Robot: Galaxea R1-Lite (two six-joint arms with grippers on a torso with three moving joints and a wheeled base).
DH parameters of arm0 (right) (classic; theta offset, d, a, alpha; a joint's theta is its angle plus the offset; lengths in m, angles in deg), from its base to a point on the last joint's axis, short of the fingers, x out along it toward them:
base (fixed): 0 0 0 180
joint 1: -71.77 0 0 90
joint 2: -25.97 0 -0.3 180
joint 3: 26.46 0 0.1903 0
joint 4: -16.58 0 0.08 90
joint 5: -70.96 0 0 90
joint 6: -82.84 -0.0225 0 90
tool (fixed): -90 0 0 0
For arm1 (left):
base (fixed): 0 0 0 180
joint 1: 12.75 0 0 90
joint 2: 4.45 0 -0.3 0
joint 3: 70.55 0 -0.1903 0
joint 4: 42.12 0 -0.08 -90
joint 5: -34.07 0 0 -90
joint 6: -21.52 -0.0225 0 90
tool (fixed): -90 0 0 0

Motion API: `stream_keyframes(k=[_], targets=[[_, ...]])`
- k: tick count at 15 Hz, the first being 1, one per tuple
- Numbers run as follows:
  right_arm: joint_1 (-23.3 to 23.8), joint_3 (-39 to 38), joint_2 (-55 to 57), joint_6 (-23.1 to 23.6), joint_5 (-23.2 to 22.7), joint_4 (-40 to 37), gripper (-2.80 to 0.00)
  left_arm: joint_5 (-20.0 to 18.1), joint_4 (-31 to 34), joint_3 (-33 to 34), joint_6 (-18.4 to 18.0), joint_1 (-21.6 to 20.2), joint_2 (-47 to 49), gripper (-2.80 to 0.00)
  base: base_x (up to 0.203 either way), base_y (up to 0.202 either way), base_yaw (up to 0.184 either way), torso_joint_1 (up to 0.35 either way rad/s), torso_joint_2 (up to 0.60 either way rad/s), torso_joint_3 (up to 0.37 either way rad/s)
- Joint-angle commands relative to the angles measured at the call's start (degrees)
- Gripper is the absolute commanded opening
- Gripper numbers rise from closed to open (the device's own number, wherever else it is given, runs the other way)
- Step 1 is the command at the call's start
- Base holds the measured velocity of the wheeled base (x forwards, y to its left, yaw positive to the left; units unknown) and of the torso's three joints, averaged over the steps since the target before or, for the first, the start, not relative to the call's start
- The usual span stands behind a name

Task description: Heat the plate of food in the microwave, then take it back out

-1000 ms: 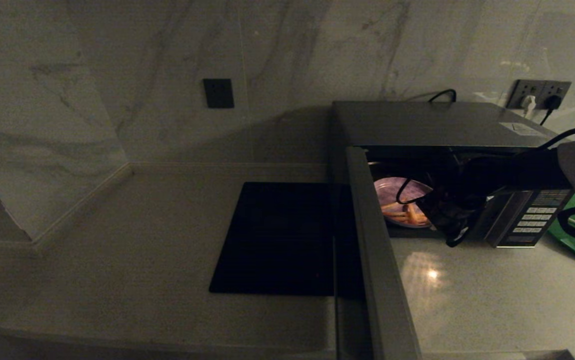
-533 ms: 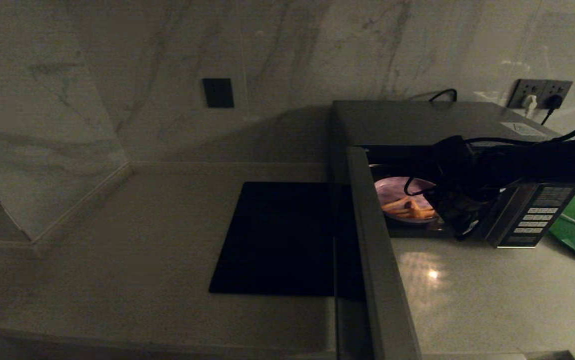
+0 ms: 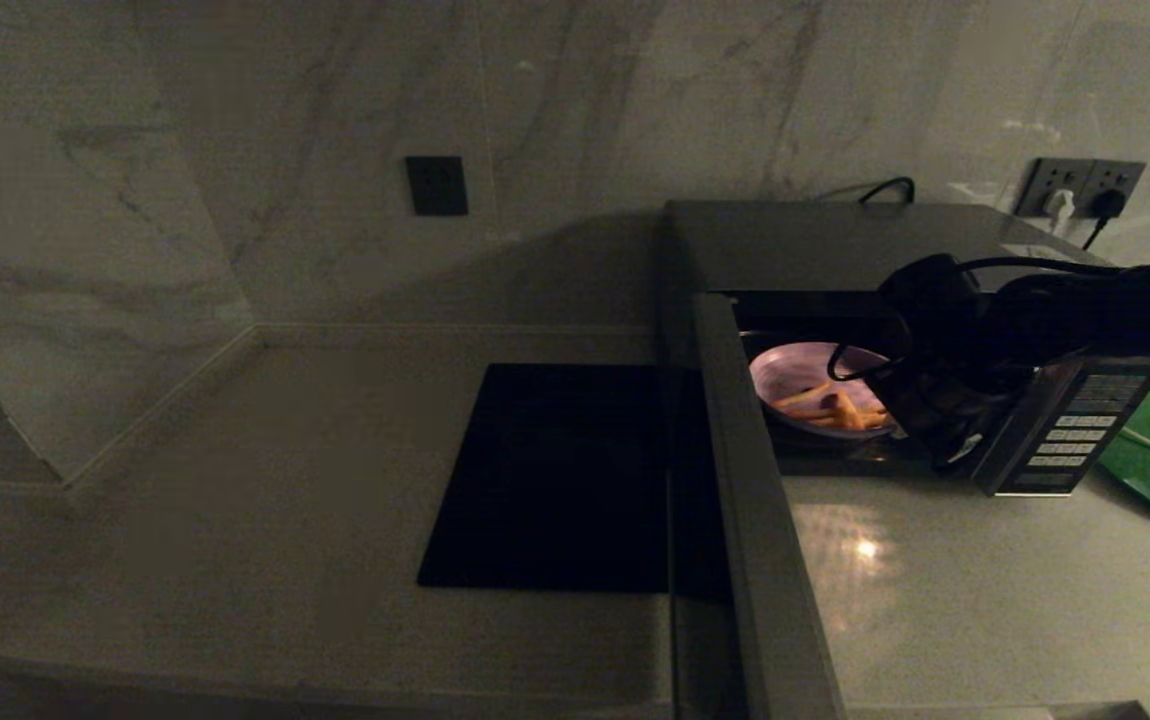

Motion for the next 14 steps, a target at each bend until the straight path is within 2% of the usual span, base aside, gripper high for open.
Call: stream_keyframes(k=[1, 9, 14], targets=[[0.0, -3.0, -3.0, -0.5, 0.1, -0.2, -2.80, 0.1, 0.0, 0.0, 0.0, 0.0, 0.0, -2.80, 0.000, 0.000, 0.000, 0.000, 0.00, 0.000], [-0.1, -18.2, -13.7, -2.0, 0.1, 0.2, -2.80, 0.1, 0.0, 0.0, 0.0, 0.0, 0.0, -2.80, 0.000, 0.000, 0.000, 0.000, 0.00, 0.000], [-0.3, -27.3, -24.9, -2.2, 0.1, 0.2, -2.80, 0.1, 0.0, 0.0, 0.0, 0.0, 0.0, -2.80, 0.000, 0.000, 0.000, 0.000, 0.00, 0.000]])
